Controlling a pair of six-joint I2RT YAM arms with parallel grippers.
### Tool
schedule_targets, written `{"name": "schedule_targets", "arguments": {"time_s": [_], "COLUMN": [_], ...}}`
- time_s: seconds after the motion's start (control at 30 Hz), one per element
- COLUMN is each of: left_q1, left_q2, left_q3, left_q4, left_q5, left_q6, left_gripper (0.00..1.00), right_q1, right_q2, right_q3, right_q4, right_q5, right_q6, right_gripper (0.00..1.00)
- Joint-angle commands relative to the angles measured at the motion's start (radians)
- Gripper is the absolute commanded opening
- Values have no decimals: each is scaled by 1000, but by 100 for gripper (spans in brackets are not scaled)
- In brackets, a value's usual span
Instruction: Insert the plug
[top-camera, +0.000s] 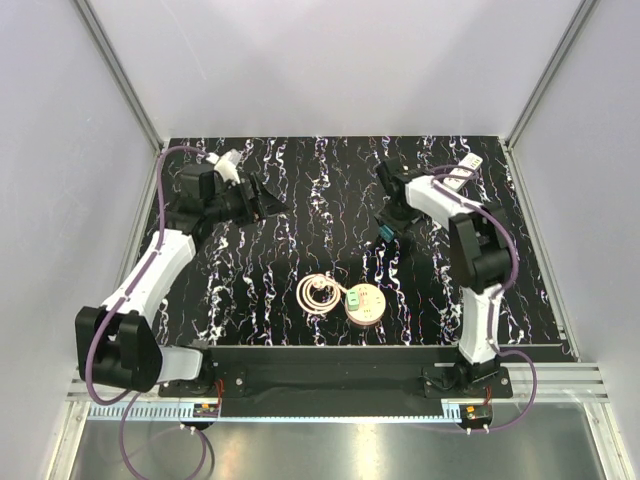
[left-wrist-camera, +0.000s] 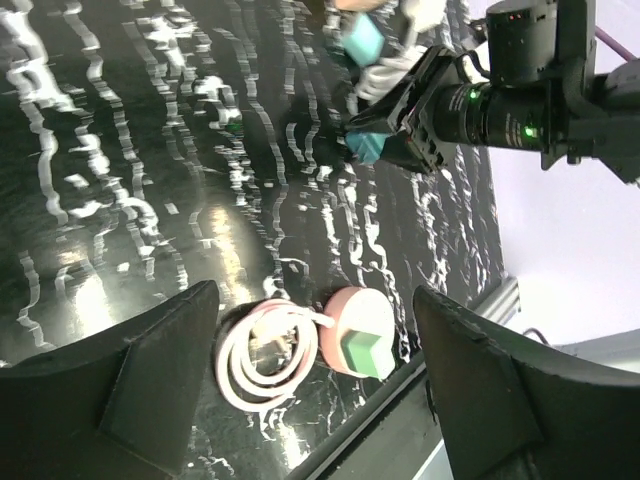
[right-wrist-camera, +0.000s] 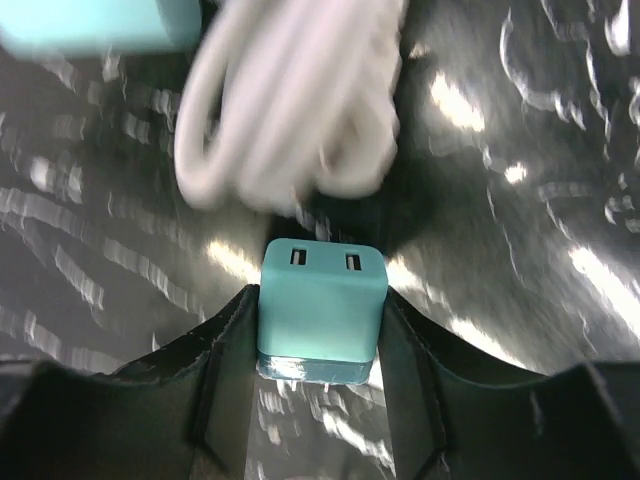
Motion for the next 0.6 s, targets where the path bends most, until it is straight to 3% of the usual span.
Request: {"name": "schedule_targets", "arguments": {"time_s": [0.0, 0.17, 0.3, 0.57], "left_q1": [-64, -179, -262, -350], "left_q2": [-62, -109, -171, -188], "left_q3": [11, 26, -2, -39], "left_q4": [77, 101, 163, 227], "left_q5": [-14, -111, -241, -309], "left_q6": [12, -20, -32, -89], "left_gripper": [81, 79, 77, 73], "right_q1": [20, 98, 161, 224], "right_q2": [-253, -472, -560, -672], "right_q3": [-98, -276, -336, -393], "right_q4": [106, 256, 316, 408], "right_q5": [-110, -228, -251, -285], "right_q6": [-35, 68, 166, 246], "right_gripper": [0, 0, 0, 0]}}
